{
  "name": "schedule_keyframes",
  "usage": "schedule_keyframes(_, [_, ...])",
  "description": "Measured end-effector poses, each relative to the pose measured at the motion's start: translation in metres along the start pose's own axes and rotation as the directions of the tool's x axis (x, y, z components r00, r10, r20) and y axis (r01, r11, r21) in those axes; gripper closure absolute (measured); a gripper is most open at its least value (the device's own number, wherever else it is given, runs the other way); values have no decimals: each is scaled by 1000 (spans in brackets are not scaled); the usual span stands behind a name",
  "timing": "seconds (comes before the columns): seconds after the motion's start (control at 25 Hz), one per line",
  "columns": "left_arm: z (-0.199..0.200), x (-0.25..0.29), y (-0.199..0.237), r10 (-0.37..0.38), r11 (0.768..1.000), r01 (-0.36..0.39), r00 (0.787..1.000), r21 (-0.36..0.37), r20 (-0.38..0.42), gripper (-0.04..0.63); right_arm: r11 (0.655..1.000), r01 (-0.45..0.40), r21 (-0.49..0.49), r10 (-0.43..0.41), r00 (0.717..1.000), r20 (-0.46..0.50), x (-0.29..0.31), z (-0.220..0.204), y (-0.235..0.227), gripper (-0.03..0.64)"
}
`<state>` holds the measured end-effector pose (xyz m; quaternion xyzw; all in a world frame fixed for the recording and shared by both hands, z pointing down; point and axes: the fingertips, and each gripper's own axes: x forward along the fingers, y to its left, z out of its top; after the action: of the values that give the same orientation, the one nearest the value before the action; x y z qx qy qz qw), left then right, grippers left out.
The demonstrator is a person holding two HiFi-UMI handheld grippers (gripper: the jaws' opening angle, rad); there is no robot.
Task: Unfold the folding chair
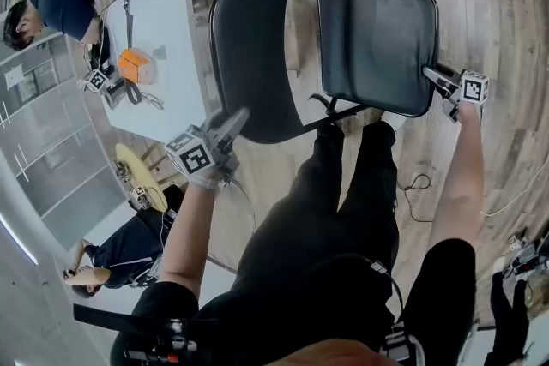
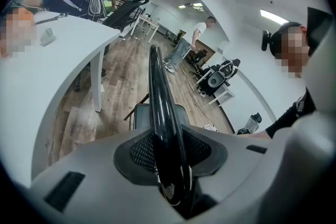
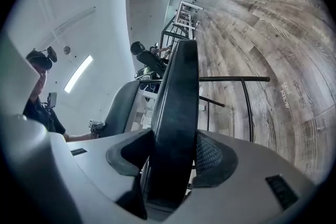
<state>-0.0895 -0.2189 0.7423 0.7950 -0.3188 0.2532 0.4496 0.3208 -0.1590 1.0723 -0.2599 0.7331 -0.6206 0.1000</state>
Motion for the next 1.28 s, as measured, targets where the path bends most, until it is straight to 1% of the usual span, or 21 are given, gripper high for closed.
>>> schedule_keyframes(0.08, [-4, 4, 6, 9, 1000, -9, 1000, -15, -4, 486, 1000, -14, -7, 14, 1000, -3, -5, 0, -13, 403])
schedule_keyframes(0.24, [-11, 12, 18, 24, 999, -25, 1000, -30, -20, 485, 999, -30, 31, 31, 1000, -7, -11, -1, -29, 399])
schedule_keyframes(0.36, [-15, 21, 13, 29, 999, -29, 999, -24, -37, 483, 1000, -11, 28, 11, 1000, -23, -23, -4, -52, 395])
schedule_keyframes(0.52, [-19, 36, 1, 35, 999, -36, 998, -19, -49, 482, 992, 55, 109, -52, 998, -35, -40, -11, -79, 387])
schedule_keyframes(0.56, [-21, 41, -3, 30, 999, -31, 998, -16, -55, 482, 992, 67, 106, -64, 997, -37, -45, -12, -86, 383])
schedule_keyframes(0.68, [-23, 55, -18, 4, 1000, -3, 997, 9, -81, 481, 997, 59, 52, -58, 998, -28, -50, -5, -96, 379])
schedule_keyframes(0.8, [-23, 58, -20, 4, 1000, -4, 996, 0, -92, 482, 988, 65, 140, -62, 998, -23, -54, -13, -104, 377])
schedule_keyframes(0.88, [-25, 57, -19, 11, 1000, -12, 996, -15, -91, 482, 985, 75, 155, -71, 997, -37, -56, -16, -105, 376])
schedule_keyframes(0.96, [-22, 57, -19, 28, 1000, -28, 996, -1, -88, 480, 981, 164, 103, -158, 985, -68, -63, -11, -111, 369])
schedule_keyframes(1.04, [-20, 57, -17, 62, 997, -58, 994, 48, -90, 464, 966, 256, 45, -252, 964, -86, -72, -6, -114, 327])
schedule_keyframes(1.08, [-19, 56, -17, 84, 995, -78, 993, 64, -89, 453, 957, 290, 19, -287, 953, -93, -75, -5, -113, 322])
schedule_keyframes(1.16, [-18, 50, -18, 130, 989, -123, 988, 81, -84, 419, 939, 339, -65, -344, 934, -93, -77, 2, -104, 324])
schedule_keyframes(1.2, [-17, 46, -19, 153, 986, -146, 985, 85, -82, 402, 925, 362, -113, -371, 925, -79, -77, 7, -97, 324])
schedule_keyframes(1.24, [-15, 41, -19, 178, 981, -171, 981, 87, -76, 396, 905, 395, -160, -408, 911, -58, -79, 13, -90, 324])
schedule_keyframes(1.28, [-13, 34, -20, 202, 977, -196, 978, 88, -60, 396, 875, 439, -205, -455, 890, -33, -83, 21, -84, 324])
